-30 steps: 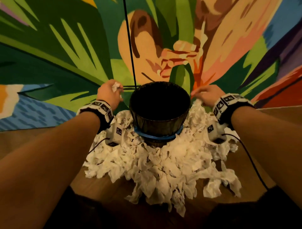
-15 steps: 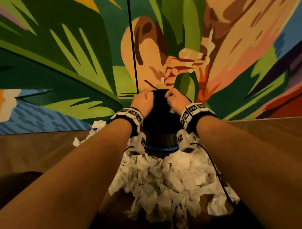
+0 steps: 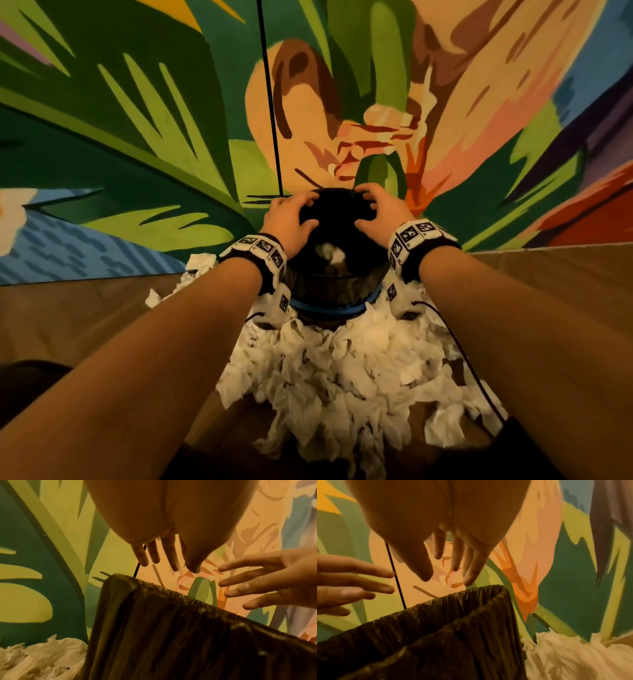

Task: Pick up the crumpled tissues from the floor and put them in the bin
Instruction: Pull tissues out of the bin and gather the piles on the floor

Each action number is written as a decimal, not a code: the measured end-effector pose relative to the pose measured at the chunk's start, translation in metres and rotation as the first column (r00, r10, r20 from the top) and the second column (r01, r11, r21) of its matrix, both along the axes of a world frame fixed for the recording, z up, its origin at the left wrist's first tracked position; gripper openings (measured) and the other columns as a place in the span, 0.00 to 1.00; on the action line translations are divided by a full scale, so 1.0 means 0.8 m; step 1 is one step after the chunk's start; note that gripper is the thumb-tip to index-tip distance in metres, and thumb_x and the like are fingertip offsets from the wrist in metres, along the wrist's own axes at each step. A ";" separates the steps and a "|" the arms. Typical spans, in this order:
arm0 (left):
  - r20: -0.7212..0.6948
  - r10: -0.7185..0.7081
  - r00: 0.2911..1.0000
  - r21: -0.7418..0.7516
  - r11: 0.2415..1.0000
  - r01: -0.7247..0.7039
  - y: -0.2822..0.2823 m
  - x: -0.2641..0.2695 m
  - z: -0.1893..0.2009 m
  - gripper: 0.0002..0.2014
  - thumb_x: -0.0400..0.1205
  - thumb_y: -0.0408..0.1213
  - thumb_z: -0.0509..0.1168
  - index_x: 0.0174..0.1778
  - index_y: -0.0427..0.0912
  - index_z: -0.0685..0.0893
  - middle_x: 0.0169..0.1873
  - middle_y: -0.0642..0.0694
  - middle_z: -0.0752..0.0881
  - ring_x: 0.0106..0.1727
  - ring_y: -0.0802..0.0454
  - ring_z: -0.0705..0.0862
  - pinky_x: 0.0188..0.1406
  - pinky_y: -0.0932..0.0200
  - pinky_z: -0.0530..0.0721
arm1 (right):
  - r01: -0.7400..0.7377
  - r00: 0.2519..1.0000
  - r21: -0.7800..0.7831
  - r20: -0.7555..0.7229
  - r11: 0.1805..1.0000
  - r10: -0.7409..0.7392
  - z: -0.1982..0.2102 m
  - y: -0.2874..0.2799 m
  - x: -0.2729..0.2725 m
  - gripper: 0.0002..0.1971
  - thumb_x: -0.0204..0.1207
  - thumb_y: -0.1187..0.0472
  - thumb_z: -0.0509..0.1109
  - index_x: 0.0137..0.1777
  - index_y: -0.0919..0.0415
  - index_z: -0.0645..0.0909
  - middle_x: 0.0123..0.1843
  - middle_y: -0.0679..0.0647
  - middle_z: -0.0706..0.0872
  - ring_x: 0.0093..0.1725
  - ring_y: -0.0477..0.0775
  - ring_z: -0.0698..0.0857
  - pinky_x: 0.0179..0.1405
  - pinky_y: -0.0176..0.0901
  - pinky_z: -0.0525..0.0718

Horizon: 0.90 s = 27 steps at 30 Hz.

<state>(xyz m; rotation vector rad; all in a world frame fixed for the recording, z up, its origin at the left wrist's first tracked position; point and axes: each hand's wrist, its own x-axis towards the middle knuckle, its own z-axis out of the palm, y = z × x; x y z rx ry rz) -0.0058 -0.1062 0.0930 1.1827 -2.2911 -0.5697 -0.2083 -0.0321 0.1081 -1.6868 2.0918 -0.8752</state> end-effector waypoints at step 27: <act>0.466 -0.205 0.861 0.222 0.969 0.111 0.139 0.085 -0.178 0.15 0.85 0.57 0.59 0.63 0.56 0.76 0.57 0.51 0.80 0.52 0.48 0.82 0.48 0.51 0.83 | 0.096 0.988 0.593 -0.156 0.799 -0.003 -0.182 0.158 0.002 0.13 0.79 0.42 0.66 0.48 0.51 0.81 0.48 0.52 0.84 0.46 0.56 0.82 0.46 0.47 0.82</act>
